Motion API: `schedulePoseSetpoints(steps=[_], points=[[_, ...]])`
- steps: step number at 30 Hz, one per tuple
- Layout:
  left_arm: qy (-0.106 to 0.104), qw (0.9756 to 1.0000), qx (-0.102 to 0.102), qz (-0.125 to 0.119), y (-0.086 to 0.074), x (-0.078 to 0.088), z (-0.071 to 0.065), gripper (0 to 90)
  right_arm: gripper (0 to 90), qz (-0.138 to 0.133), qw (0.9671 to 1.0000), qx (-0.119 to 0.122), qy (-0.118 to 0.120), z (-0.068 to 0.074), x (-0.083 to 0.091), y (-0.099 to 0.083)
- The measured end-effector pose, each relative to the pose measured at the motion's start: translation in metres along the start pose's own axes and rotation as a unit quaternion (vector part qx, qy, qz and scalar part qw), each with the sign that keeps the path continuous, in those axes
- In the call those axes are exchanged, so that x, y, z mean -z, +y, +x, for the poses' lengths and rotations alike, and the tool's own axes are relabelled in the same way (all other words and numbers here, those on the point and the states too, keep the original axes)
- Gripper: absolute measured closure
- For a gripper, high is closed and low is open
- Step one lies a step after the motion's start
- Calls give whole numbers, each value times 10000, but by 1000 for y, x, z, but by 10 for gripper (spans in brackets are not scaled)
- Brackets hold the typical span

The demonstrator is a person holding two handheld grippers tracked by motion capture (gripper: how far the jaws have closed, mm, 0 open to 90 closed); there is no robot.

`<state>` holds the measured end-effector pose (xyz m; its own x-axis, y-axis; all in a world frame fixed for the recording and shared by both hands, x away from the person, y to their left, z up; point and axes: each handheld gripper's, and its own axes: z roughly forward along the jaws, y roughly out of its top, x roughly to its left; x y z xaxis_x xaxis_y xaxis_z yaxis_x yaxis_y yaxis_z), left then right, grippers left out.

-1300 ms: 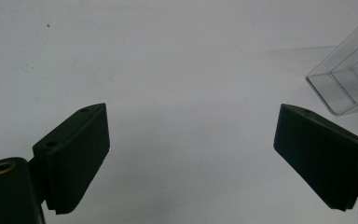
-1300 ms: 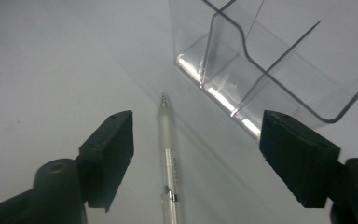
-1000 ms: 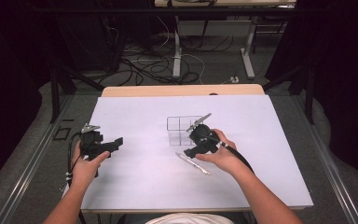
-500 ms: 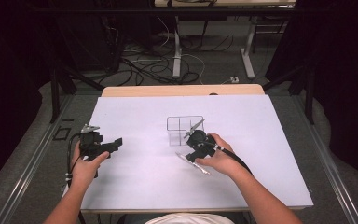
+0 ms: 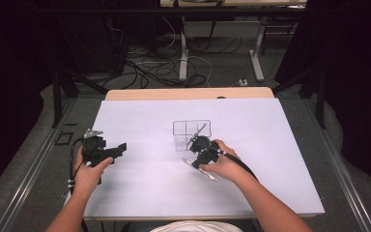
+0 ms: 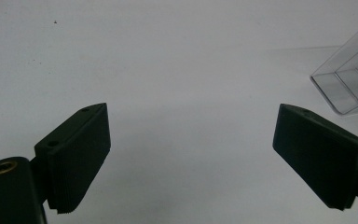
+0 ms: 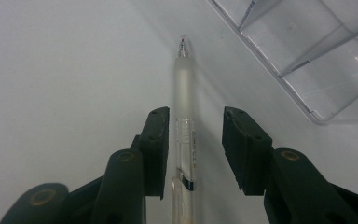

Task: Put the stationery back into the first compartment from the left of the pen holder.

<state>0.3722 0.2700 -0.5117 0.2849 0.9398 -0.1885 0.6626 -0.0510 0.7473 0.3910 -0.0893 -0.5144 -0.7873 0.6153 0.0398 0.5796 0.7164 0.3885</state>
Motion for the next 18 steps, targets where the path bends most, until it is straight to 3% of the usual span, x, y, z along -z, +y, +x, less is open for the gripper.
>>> schedulePoseSetpoints(steps=[7,11,18], points=[[16,10000,10,11,0,1,0,111,659,234,9997,-58,15,3,-9,8],[25,10000,15,17,-1,0,0,112,669,259,9996,80,18,2,-14,13],[13,10000,28,8,-1,0,1,112,703,326,9995,-18,-21,3,-20,18]])
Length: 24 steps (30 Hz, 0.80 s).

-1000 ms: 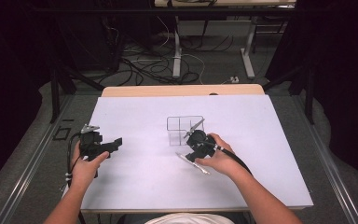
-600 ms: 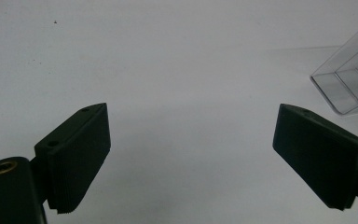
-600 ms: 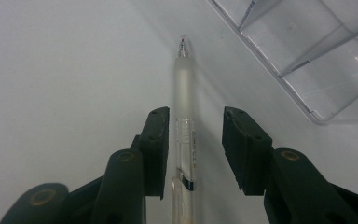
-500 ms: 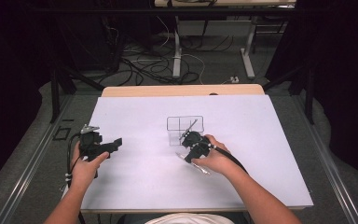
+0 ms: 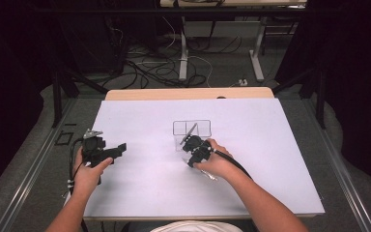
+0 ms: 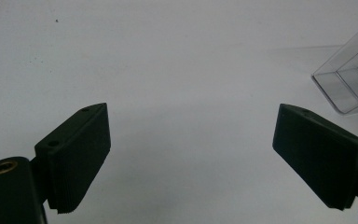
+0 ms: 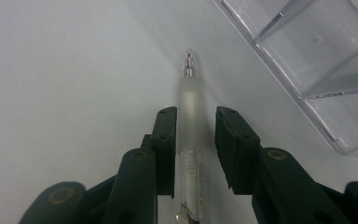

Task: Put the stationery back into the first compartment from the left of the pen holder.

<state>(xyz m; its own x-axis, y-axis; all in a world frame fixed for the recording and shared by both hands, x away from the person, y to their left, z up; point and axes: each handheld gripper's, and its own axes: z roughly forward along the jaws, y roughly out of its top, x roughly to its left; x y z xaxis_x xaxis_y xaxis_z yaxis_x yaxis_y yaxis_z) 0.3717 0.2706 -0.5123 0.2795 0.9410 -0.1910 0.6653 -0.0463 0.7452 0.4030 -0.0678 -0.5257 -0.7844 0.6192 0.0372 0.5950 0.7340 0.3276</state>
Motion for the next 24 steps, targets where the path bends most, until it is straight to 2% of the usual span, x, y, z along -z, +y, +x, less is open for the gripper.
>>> schedulePoseSetpoints(steps=[6,8,9,10,13,16,18,22,24], points=[[0,10000,3,-6,0,0,0,114,733,91,9999,80,18,-1,-4,1],[-3,10000,3,-2,0,0,0,114,746,110,9999,104,-48,-1,-5,1],[-7,10000,-10,13,0,0,0,115,754,128,9999,76,-85,0,-4,2],[3,10000,-6,12,0,0,0,115,764,95,9999,55,7,-1,-5,1],[-5,10000,-5,16,0,0,0,116,795,98,9999,61,39,-1,-5,1],[-4,10000,15,5,0,0,0,117,798,88,9999,90,39,-1,-5,2],[-3,10000,25,4,0,0,0,118,799,125,9999,-47,34,1,-5,2],[-16,10000,33,15,0,0,0,119,800,127,9999,-74,76,1,-5,2],[0,10000,34,-18,-1,0,0,119,800,123,9999,-22,24,0,-4,2]])
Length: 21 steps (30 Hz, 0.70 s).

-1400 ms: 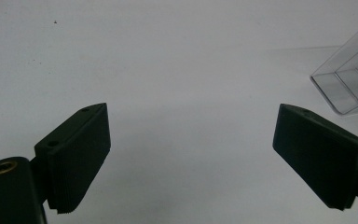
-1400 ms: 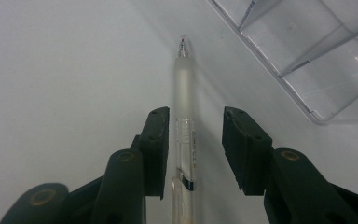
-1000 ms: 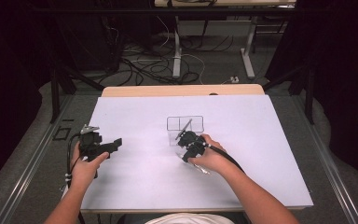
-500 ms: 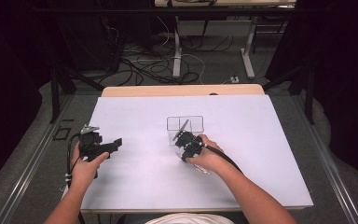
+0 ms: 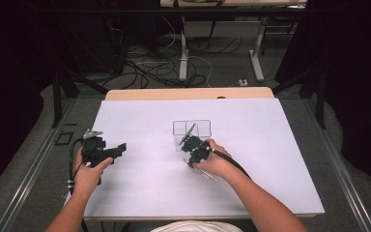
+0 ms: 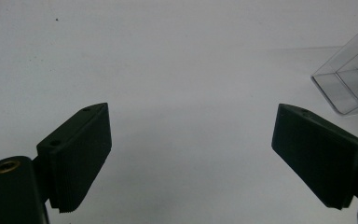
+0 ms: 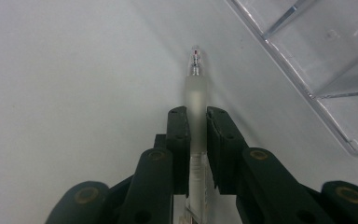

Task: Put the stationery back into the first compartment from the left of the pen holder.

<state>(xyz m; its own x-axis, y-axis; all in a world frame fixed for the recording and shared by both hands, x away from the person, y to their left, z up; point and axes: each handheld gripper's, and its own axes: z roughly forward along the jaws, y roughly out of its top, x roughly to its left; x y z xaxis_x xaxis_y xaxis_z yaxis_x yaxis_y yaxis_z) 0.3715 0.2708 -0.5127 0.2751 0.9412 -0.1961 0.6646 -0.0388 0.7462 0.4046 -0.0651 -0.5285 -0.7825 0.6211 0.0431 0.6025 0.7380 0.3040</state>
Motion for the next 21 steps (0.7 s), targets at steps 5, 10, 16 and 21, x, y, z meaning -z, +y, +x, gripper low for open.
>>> schedulePoseSetpoints(steps=[5,10,16,21], points=[[28,10000,-44,-13,0,0,0,119,801,-120,9999,44,80,-1,3,0],[28,10000,-72,56,0,1,1,118,801,-233,9997,9,91,1,8,2],[83,9999,-90,25,-1,-1,1,94,802,-404,9991,-3,137,3,14,4],[112,9999,-102,38,-1,-2,1,61,802,-622,9979,-18,203,5,22,6]])
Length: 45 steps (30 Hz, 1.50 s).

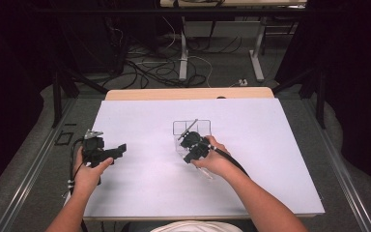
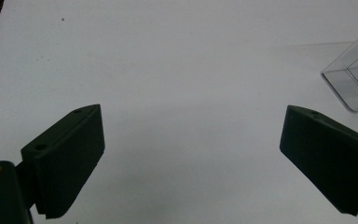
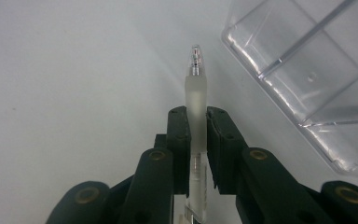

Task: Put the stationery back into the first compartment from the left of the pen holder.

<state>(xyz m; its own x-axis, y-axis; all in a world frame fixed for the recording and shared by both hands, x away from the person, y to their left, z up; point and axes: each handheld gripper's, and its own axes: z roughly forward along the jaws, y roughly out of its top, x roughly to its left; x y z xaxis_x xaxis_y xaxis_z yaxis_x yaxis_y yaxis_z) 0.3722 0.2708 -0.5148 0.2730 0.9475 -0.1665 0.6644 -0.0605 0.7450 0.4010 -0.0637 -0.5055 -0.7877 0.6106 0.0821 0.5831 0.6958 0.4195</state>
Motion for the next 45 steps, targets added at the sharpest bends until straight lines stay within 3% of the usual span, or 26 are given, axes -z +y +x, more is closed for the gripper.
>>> schedulePoseSetpoints(steps=[2,5,14,16,24,27,31,35,36,45], points=[[-6,10000,2,-8,0,0,0,45,802,-59,9999,-98,22,2,3,1],[-11,10000,14,-10,0,0,0,29,802,-229,9997,20,22,1,8,3],[-3,10000,-29,24,-1,-2,0,3,802,-562,9984,-20,58,3,17,10],[14,10000,-59,23,-2,-2,-1,3,803,-701,9974,-70,163,4,19,12],[-28,9999,-107,12,-2,-2,-1,2,803,-1143,9931,-145,197,7,29,17],[-59,9999,-119,8,-3,-3,-2,3,803,-1361,9904,-153,162,8,33,19],[-64,9999,-136,43,-3,-3,-2,2,803,-1752,9845,-61,92,9,35,22],[-75,9999,-129,30,-4,-3,-1,3,803,-1974,9802,-127,50,11,38,24],[-82,9999,-127,29,-4,-3,-1,2,803,-1959,9805,-126,37,11,40,25],[-103,9999,-107,16,-4,-3,-2,2,803,-2715,9621,-231,-102,10,49,28]])
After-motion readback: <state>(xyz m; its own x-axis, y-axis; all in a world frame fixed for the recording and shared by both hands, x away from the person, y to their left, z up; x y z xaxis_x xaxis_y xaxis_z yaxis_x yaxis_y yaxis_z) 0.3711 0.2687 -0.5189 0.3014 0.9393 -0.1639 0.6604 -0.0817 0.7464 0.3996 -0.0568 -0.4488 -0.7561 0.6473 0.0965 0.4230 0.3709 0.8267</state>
